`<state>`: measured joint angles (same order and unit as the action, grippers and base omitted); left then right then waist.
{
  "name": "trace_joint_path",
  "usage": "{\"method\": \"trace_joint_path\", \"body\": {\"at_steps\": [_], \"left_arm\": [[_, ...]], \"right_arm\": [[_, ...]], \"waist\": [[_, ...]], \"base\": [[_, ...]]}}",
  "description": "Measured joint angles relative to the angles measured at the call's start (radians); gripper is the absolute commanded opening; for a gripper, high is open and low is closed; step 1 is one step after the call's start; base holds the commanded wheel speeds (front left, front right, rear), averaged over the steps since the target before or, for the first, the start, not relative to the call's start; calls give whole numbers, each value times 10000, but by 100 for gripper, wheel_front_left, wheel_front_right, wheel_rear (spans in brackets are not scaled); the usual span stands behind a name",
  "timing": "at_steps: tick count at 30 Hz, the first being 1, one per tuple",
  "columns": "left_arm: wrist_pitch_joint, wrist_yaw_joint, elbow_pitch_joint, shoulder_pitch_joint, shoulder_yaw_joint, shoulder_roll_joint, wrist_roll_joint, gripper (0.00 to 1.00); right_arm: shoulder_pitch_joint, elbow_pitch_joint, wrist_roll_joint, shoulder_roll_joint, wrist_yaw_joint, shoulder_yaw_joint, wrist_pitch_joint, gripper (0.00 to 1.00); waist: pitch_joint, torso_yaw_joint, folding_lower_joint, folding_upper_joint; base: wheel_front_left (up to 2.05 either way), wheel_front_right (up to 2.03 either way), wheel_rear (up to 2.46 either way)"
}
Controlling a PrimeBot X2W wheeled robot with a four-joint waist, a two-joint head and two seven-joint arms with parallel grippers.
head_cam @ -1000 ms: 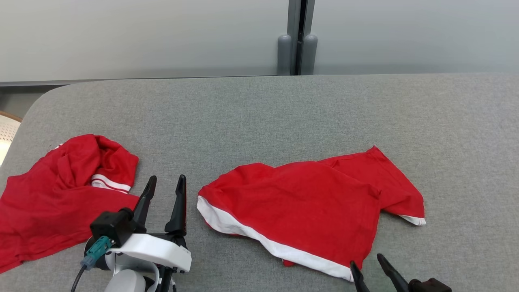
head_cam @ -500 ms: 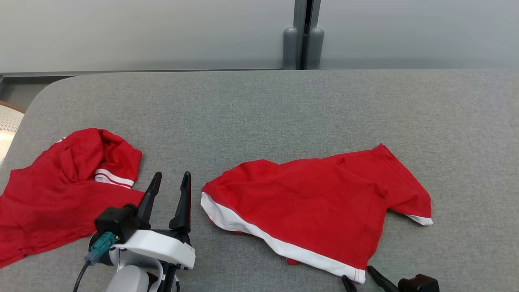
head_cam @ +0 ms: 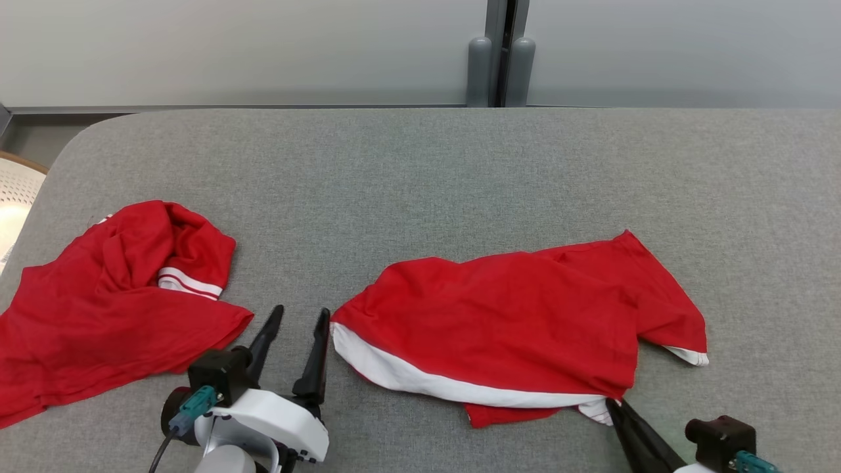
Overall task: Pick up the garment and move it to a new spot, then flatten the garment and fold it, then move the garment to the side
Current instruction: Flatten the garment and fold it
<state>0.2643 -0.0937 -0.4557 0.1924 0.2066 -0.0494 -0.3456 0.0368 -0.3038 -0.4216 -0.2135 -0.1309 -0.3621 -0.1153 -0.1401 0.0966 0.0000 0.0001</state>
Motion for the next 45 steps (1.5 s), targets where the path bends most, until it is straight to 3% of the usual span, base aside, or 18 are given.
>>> {"method": "trace_joint_path", "body": {"at_steps": [9, 12, 17, 25, 31, 42, 43, 45], "left_arm": [[0, -322, -782, 56, 642, -19, 8, 100], [-2, -349, -815, 49, 1381, -169, -412, 100], [0, -360, -646, -14, 2658, -817, -1517, 100], [0, -360, -679, 51, 3685, -1549, -2577, 100], [-2, -360, -1141, 571, 4521, -1580, -3145, 100], [-2, -360, -1459, 1072, 5124, -1601, -3852, 100], [0, -360, -1486, 1087, 5193, -1601, -3885, 96], [0, -360, -1555, 1152, 5371, -1616, -4010, 40]], "right_arm": [[-252, -374, 144, 82, 0, 1032, -318, 0], [-384, -437, 232, 128, 0, 1187, -314, 0], [-423, -593, 431, 169, 0, 1367, -313, 0], [-476, -706, 625, 238, 0, 1555, -343, 0], [-577, -719, 727, 263, 0, 1513, -337, 0], [-651, -719, 842, 222, 0, 1507, -328, 0], [-663, -719, 846, 222, 0, 1507, -330, 0], [-681, -719, 895, 224, 0, 1509, -330, 0]], "waist": [[8, 32, 1, 0], [28, 79, 0, 0], [74, 170, 0, 0], [93, 272, 0, 0], [52, 189, 0, 0], [-101, -32, 0, 0], [-106, -44, 0, 0], [-106, -61, 0, 0]], "base": [[0, 0, 0], [0, 0, 0], [0, 0, 0], [0, 0, 0], [0, 0, 0], [0, 0, 0], [0, 0, 0], [0, 0, 0]]}}
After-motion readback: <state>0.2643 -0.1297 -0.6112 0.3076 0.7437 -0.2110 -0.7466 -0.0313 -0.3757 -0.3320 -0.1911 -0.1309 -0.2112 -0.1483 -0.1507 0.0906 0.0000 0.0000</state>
